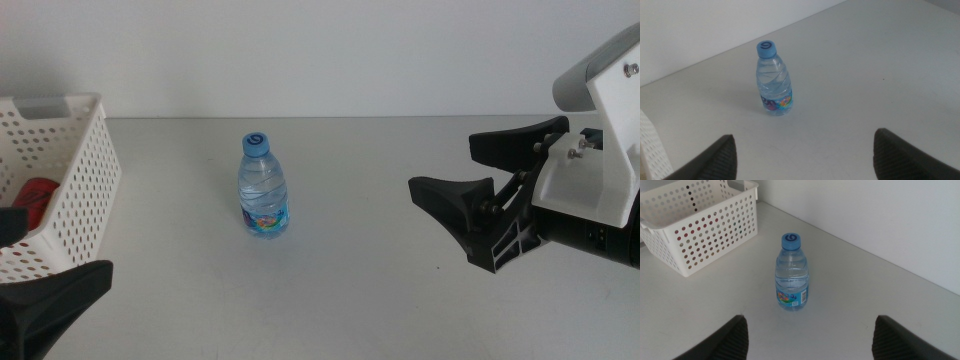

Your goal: Use arms to grab the bottles and put them into the dustbin to the left of the table.

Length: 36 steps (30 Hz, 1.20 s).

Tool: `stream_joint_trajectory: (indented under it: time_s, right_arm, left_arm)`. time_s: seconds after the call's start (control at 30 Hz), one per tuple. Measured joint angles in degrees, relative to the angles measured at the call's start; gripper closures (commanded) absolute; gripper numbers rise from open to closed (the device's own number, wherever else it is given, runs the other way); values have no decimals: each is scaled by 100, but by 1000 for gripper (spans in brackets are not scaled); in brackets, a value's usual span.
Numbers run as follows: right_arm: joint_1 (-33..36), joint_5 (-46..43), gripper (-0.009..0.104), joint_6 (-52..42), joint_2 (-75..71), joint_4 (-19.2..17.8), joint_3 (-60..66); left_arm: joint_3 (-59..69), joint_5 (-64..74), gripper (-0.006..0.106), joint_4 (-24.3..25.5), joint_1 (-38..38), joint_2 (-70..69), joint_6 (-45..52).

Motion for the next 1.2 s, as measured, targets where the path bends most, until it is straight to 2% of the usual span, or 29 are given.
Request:
stream_joint_trajectory:
  time_s: [0.2, 0.33, 0.43, 0.63, 0.83, 1.0, 1.2]
  right_arm:
    - [0, 0, 32, -5, 0, 0, 0]
    - [0, 6, 32, -5, 0, 0, 0]
    - [0, 6, 32, -5, 0, 0, 0]
    - [0, 10, 32, -5, 0, 0, 0]
    - [0, 16, 32, -5, 0, 0, 0]
    - [0, 16, 32, -5, 0, 0, 0]
    - [0, 16, 32, -5, 0, 0, 0]
  left_arm:
    - [20, -666, 7, 108, 0, 0, 0]
    - [400, -1557, 7, 668, 0, 0, 0]
    - [1075, -2525, 7, 787, 0, 0, -63]
    - [2494, -4686, 7, 585, 0, 0, -271]
    - [3292, -5520, 7, 143, 0, 181, -426]
    - [3277, -6224, 7, -27, 0, 1101, -312]
    - [2369, -6437, 7, -302, 0, 2803, -278]
